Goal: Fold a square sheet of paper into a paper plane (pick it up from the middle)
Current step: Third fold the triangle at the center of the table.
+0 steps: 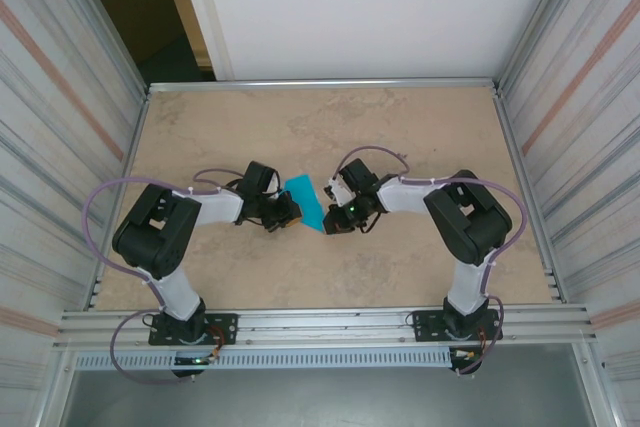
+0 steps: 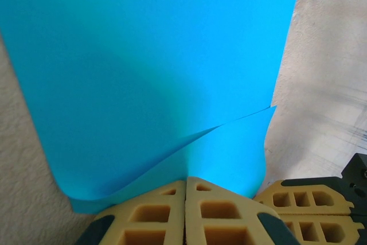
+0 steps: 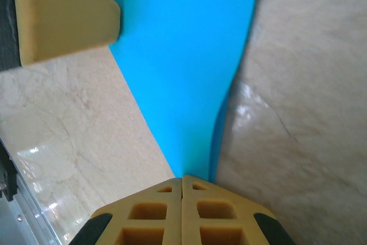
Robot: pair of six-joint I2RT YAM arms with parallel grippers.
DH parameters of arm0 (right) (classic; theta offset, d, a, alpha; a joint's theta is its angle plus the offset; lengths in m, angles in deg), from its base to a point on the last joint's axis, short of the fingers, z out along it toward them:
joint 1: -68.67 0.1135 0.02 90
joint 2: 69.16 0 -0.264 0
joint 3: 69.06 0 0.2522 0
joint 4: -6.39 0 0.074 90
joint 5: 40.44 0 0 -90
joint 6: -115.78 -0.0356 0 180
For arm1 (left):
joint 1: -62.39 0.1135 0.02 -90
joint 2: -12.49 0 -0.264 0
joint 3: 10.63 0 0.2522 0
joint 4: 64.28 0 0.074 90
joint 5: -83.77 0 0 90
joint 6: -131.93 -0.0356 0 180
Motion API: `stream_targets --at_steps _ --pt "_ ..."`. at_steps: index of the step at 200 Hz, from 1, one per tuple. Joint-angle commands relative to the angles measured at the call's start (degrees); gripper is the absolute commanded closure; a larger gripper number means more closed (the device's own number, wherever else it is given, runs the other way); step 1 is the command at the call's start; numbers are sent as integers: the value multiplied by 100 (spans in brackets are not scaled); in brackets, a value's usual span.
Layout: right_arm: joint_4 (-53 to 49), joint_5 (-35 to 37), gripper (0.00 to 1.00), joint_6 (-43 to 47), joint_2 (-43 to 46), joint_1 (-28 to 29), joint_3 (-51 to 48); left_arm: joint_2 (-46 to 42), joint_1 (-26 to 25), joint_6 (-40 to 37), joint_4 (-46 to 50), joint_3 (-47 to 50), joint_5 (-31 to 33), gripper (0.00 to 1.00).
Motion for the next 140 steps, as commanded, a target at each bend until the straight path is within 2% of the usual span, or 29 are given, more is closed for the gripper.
stream_targets --at_steps 1,58,88,140 --pt "-673 279 93 161 297 -45 -420 438 106 -134 1071 236 912 91" --pt "-257 451 92 -49 1138 107 -379 429 110 -325 892 65 702 91" --pt "80 704 92 -423 797 371 -39 531 109 -759 707 -169 432 91" --pt "384 759 93 -843 104 403 423 780 107 -1604 672 -656 56 91"
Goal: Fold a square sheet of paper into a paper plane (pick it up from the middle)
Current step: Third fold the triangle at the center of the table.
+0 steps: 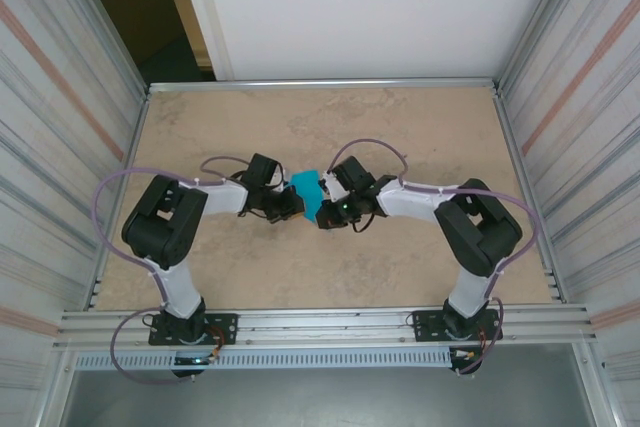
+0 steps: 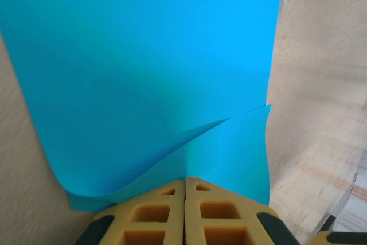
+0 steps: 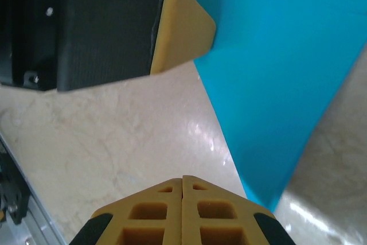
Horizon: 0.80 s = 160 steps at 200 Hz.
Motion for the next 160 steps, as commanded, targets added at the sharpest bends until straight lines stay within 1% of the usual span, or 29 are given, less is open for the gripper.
stream_targets --at_steps 1,31,91,160 --pt "94 166 93 -289 -262 3 224 321 56 -616 529 -48 258 91" --pt "69 171 94 -281 -411 -91 228 378 51 -739 593 -158 203 91" --pt "238 -196 93 -213 -450 -298 81 419 65 -883 698 -271 140 91" --pt "76 -171 94 -125 -659 -318 31 369 72 -874 827 -423 161 91"
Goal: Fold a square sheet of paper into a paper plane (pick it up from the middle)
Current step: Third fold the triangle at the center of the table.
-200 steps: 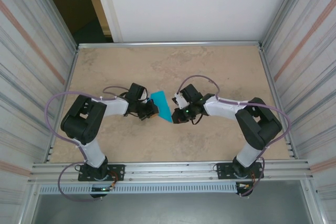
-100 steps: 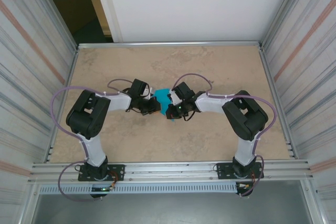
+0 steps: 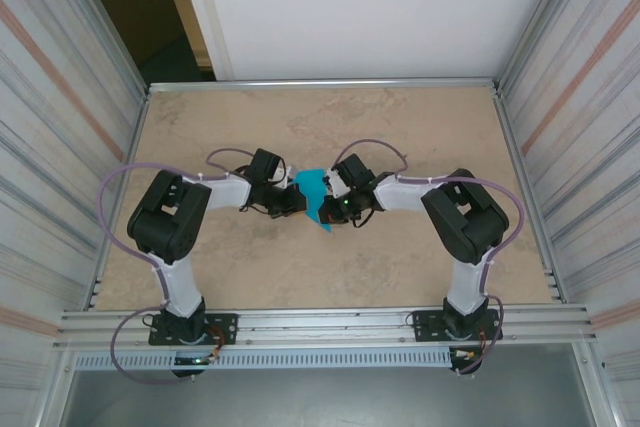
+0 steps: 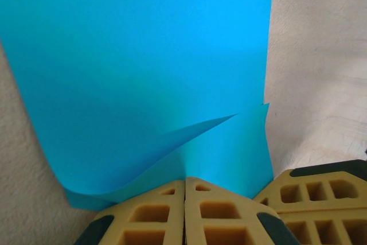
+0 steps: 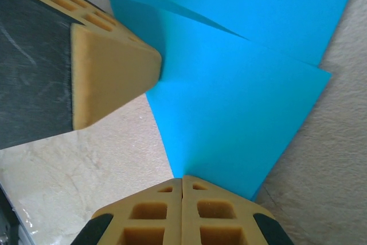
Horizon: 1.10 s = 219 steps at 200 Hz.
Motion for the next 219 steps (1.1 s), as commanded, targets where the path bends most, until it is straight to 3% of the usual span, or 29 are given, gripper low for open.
stream_targets --at_steps 1,63,111,144,219 --pt "-138 -72 94 19 -127 -25 -83 155 46 -181 462 -52 290 90" --pt "-273 102 95 22 -204 -34 -36 -444 7 217 194 -95 178 89" --pt "-291 106 96 -11 -249 -21 -41 -782 -511 793 -243 258 656 91" --pt "-316 87 97 -18 -296 -22 -45 -647 -757 1011 -318 304 985 94" --pt "-325 98 98 -113 -296 -1 -80 -216 -851 1382 -726 332 814 95"
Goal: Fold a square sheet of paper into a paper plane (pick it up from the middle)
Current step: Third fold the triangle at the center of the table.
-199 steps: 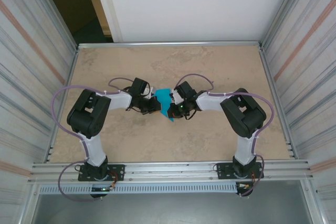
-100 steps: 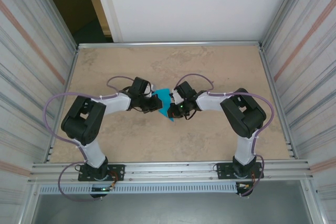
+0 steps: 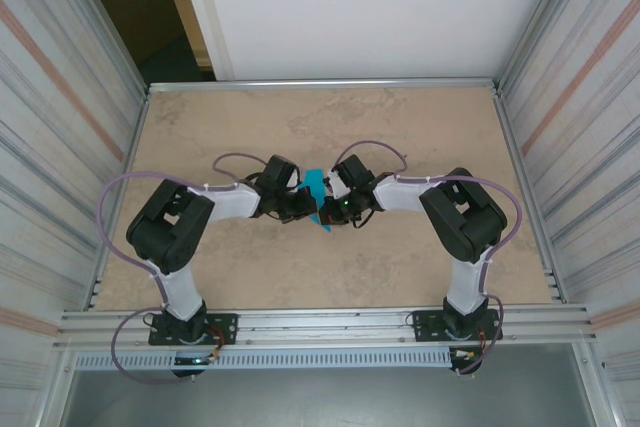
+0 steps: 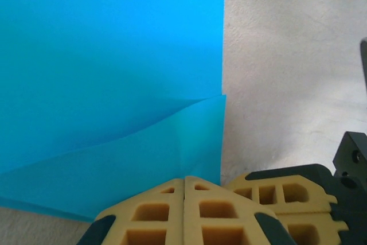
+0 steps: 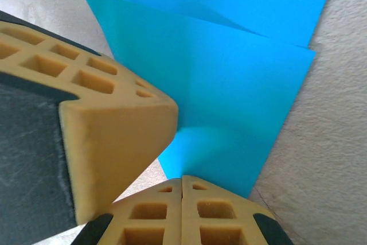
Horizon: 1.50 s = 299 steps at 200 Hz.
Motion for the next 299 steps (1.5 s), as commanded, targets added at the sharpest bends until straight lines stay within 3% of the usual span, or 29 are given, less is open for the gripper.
stream_targets --at_steps 1,106,180,259,299 --pt "-328 103 98 -114 -233 2 -67 91 -97 191 -132 82 27 95" --pt "-940 820 99 -940 -477 97 -284 -150 126 582 -360 961 799 95" --pt "-1204 958 100 -952 -636 65 -162 -171 1025 262 -309 1063 639 95" --pt "-1266 957 100 -1005 -677 4 -159 -647 1681 39 -630 1793 646 94" --pt "-891 607 96 -952 -410 3 -100 -1028 1827 -153 -237 1542 476 93"
